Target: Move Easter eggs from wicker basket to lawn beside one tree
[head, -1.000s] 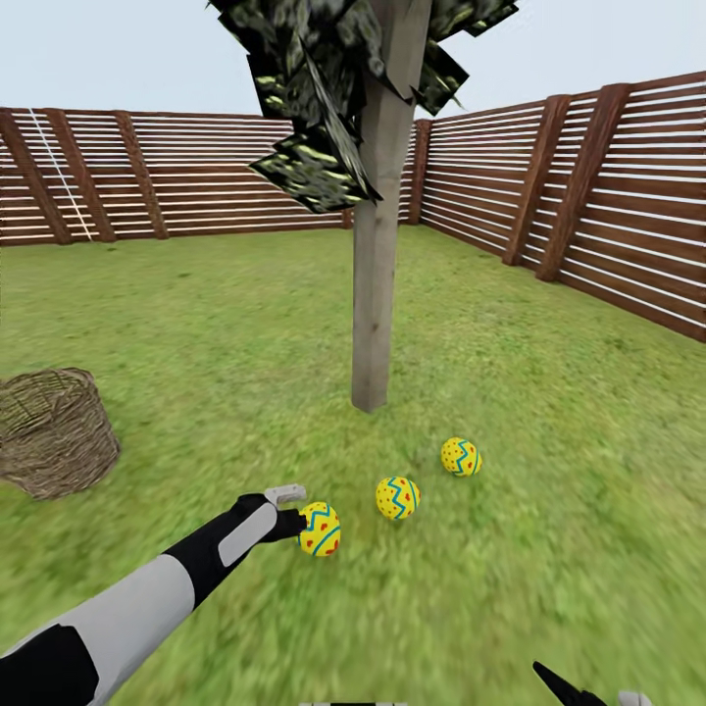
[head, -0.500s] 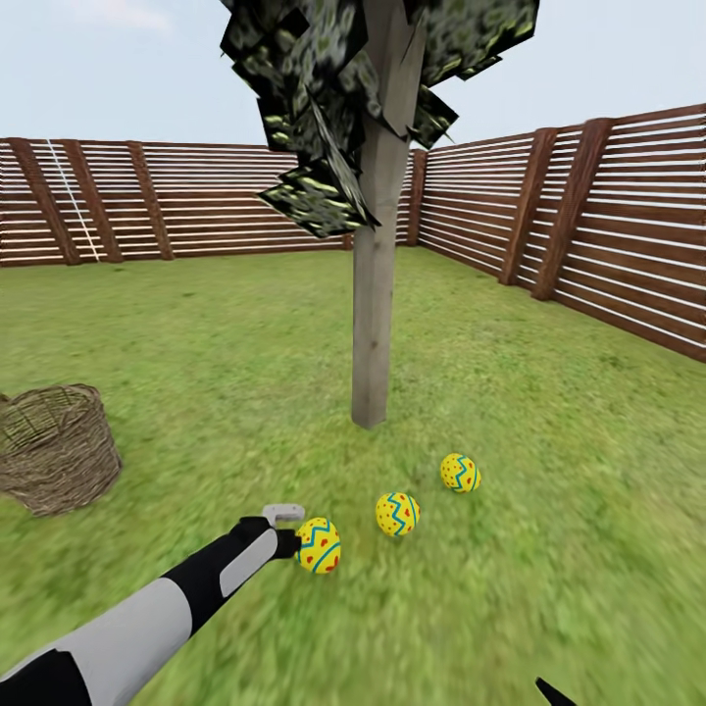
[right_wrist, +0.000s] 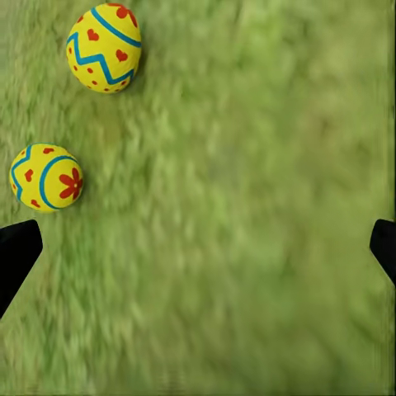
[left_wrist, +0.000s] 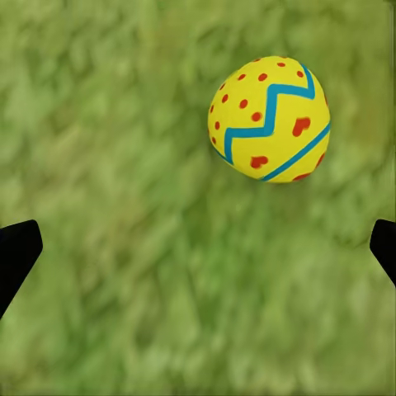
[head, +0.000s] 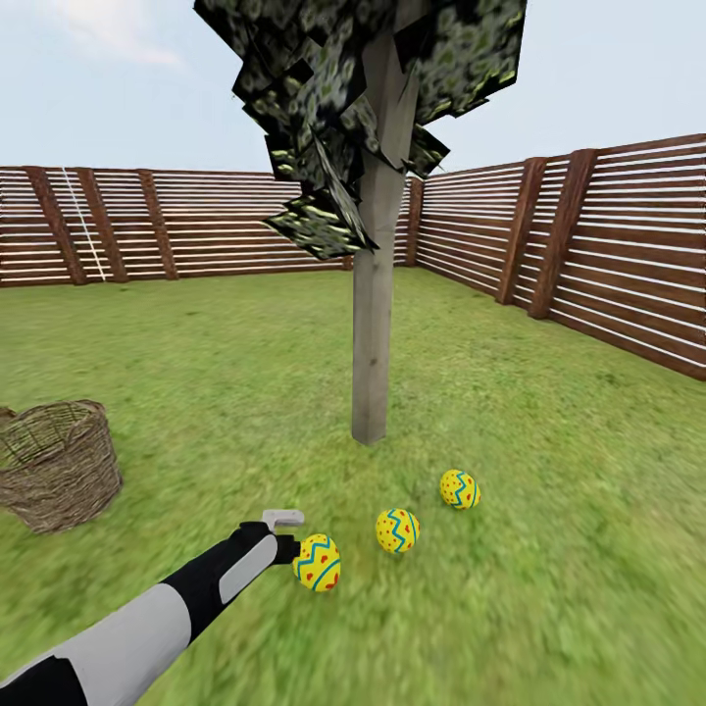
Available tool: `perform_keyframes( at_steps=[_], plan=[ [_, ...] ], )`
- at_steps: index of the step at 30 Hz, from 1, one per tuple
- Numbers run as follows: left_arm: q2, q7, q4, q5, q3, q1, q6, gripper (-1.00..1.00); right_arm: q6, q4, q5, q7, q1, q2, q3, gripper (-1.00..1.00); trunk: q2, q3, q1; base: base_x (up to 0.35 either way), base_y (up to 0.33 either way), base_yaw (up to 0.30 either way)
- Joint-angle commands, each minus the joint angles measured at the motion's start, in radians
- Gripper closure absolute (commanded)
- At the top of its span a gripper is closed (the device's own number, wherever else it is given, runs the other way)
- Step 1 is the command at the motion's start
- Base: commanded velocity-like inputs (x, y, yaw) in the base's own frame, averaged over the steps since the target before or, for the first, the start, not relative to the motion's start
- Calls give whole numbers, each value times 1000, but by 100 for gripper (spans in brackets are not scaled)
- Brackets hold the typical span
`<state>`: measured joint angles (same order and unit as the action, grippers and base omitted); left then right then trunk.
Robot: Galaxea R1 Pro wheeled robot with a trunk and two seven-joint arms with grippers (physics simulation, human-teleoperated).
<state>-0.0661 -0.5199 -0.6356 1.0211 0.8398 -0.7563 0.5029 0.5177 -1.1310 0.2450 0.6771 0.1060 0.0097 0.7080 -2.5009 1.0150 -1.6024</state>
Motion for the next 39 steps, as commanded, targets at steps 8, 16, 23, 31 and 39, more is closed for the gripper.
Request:
perform_keyframes(
  at_steps=[8, 16, 23, 31, 39],
  plan=[
    [-1, -9, -2, 7, 7, 1, -4, -100, -10, 23, 6, -29, 0, 1, 1, -100, 21, -28, 13, 0, 0, 0],
    [5, -8, 55, 4, 14, 2, -44, -100, -13, 29, 5, -44, 0, -1, 1, -100, 77, -53, 44, 0, 0, 0],
    [6, -6, 76, 4, 30, 2, -63, -100, -13, 31, 5, -51, 0, -1, 1, -100, 126, -75, 71, 0, 0, 0],
    [6, -6, 77, 4, 31, 3, -64, -100, -14, 64, 5, -55, 0, -9, 2, -100, 182, -100, 102, 0, 0, 0],
    [8, -6, 78, 4, 32, 3, -65, -100, -15, 72, 6, -56, 0, -16, 1, -100, 238, -125, 132, 0, 0, 0]
  ],
)
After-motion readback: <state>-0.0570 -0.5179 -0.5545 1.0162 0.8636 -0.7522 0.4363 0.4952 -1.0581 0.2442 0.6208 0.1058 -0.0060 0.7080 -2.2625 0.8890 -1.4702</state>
